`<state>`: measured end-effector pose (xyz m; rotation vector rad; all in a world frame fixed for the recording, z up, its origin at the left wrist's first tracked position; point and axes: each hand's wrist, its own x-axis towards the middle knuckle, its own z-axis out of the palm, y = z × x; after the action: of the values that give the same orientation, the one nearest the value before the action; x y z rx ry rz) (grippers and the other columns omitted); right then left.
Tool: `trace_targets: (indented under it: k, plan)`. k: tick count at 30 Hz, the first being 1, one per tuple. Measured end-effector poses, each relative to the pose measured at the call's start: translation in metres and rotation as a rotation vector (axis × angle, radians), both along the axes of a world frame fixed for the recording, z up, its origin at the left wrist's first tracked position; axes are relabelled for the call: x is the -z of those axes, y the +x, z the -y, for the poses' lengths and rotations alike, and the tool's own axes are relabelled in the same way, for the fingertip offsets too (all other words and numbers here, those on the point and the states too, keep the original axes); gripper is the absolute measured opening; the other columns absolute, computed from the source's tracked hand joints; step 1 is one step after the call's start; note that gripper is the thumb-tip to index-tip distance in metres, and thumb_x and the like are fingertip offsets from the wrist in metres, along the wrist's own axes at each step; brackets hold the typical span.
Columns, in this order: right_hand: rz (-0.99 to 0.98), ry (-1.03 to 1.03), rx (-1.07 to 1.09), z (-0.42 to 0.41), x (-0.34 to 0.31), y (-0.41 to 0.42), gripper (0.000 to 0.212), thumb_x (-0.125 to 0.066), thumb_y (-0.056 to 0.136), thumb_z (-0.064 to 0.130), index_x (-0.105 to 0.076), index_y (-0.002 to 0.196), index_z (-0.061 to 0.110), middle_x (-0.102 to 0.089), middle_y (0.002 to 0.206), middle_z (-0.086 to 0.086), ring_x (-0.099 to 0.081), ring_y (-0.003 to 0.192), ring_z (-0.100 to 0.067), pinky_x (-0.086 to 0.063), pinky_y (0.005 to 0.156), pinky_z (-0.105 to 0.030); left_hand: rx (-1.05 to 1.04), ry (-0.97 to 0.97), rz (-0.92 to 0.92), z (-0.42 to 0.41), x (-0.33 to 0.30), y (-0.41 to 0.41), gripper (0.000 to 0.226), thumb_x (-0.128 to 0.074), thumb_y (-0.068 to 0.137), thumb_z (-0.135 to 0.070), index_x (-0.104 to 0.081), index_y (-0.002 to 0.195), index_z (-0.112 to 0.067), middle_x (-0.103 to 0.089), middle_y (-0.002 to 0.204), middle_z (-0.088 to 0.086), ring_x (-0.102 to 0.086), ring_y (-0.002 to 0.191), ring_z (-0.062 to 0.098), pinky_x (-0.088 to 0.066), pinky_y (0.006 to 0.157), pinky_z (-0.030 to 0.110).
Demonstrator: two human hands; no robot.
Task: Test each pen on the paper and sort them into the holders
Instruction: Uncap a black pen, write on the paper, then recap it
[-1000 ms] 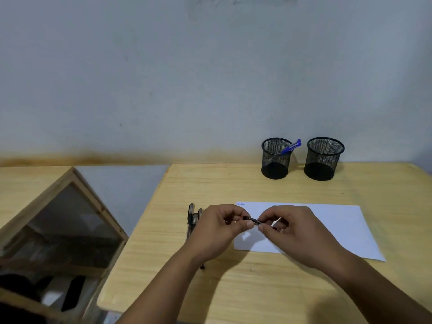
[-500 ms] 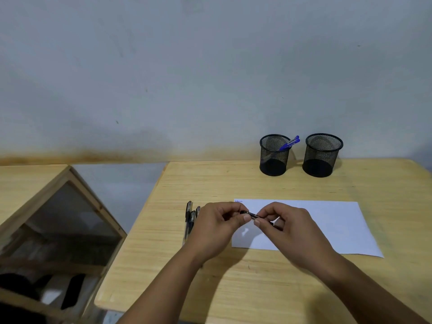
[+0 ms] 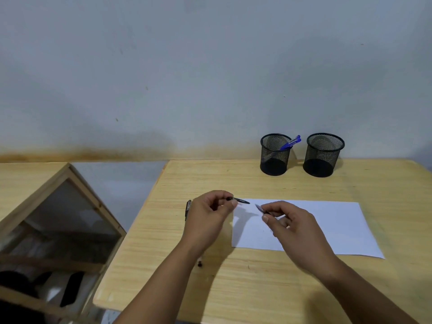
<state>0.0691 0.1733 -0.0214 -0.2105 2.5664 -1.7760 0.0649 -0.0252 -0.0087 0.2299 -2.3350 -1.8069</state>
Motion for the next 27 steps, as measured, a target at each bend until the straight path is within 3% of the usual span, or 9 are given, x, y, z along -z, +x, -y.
trace_targets:
  k: [3, 8, 10, 12, 15, 17, 22, 27]
  plan:
    - [0.083, -0.14, 0.025, -0.004, 0.001, 0.0, 0.019, -0.064, 0.094, 0.02, -0.072, 0.102, 0.036, -0.073, 0.095, 0.01, -0.065, 0.064, -0.004, -0.048, 0.065, -0.025, -0.129, -0.106, 0.02, 0.011, 0.009, -0.013, 0.004, -0.075, 0.083, -0.024, -0.073, 0.085, -0.026, -0.068, 0.072, -0.012, -0.056, 0.061, -0.002, -0.04, 0.053, 0.009]
    - [0.12, -0.263, 0.032, -0.006, -0.002, 0.007, 0.022, -0.063, 0.094, 0.014, -0.074, 0.104, 0.03, -0.074, 0.094, 0.002, -0.063, 0.064, -0.008, -0.051, 0.061, -0.026, -0.165, -0.347, 0.075, 0.022, 0.021, -0.029, 0.002, -0.07, 0.084, -0.027, -0.071, 0.086, -0.028, -0.07, 0.08, -0.015, -0.055, 0.053, 0.002, -0.04, 0.049, 0.013]
    - [0.13, -0.288, 0.032, -0.006, -0.002, 0.008, 0.023, -0.062, 0.095, 0.011, -0.073, 0.105, 0.028, -0.075, 0.095, 0.001, -0.062, 0.062, -0.008, -0.051, 0.059, -0.023, -0.159, -0.431, 0.107, 0.022, 0.024, -0.033, 0.006, -0.069, 0.085, -0.028, -0.072, 0.09, -0.028, -0.069, 0.081, -0.018, -0.061, 0.065, 0.001, -0.049, 0.064, 0.02]
    - [0.143, -0.3, 0.033, -0.007, -0.002, 0.009, 0.023, -0.061, 0.095, 0.01, -0.073, 0.105, 0.027, -0.075, 0.095, 0.0, -0.061, 0.059, -0.009, -0.052, 0.059, -0.023, -0.169, -0.528, 0.124, 0.022, 0.031, -0.036, 0.014, -0.066, 0.085, -0.032, -0.073, 0.097, -0.03, -0.07, 0.085, -0.02, -0.064, 0.082, 0.007, -0.051, 0.084, 0.036]
    - [0.17, -0.304, 0.037, -0.007, 0.001, 0.009, 0.023, -0.062, 0.094, 0.012, -0.075, 0.102, 0.03, -0.075, 0.095, -0.001, -0.063, 0.061, -0.014, -0.055, 0.066, -0.041, -0.172, -0.608, 0.136, 0.022, 0.037, -0.038, 0.023, -0.063, 0.086, -0.038, -0.072, 0.106, -0.031, -0.072, 0.094, -0.018, -0.061, 0.098, 0.014, -0.041, 0.096, 0.041]
    - [0.188, -0.312, 0.035, -0.007, 0.004, 0.01, 0.022, -0.064, 0.093, 0.014, -0.076, 0.1, 0.032, -0.075, 0.094, -0.002, -0.065, 0.061, -0.017, -0.057, 0.07, -0.048, -0.167, -0.63, 0.157, 0.023, 0.039, -0.039, 0.026, -0.061, 0.087, -0.041, -0.072, 0.108, -0.03, -0.072, 0.097, -0.016, -0.059, 0.102, 0.017, -0.035, 0.094, 0.038]
    - [0.189, -0.352, 0.042, -0.007, 0.007, 0.011, 0.022, -0.069, 0.091, 0.015, -0.072, 0.101, 0.035, -0.073, 0.089, -0.002, -0.069, 0.06, -0.023, -0.055, 0.066, -0.047, -0.196, -0.713, 0.188, 0.02, 0.033, -0.037, 0.023, -0.061, 0.088, -0.044, -0.071, 0.096, -0.024, -0.067, 0.096, -0.009, -0.055, 0.103, 0.022, -0.023, 0.081, 0.036]
    - [0.172, -0.332, 0.08, -0.01, 0.007, 0.006, 0.013, -0.067, 0.092, 0.014, -0.073, 0.089, 0.026, -0.074, 0.087, -0.005, -0.073, 0.065, -0.027, -0.062, 0.075, -0.05, -0.065, -0.862, 0.077, 0.012, 0.037, -0.015, 0.032, -0.052, 0.089, -0.043, -0.063, 0.118, -0.037, -0.06, 0.116, -0.014, -0.047, 0.112, 0.02, -0.027, 0.088, 0.034]
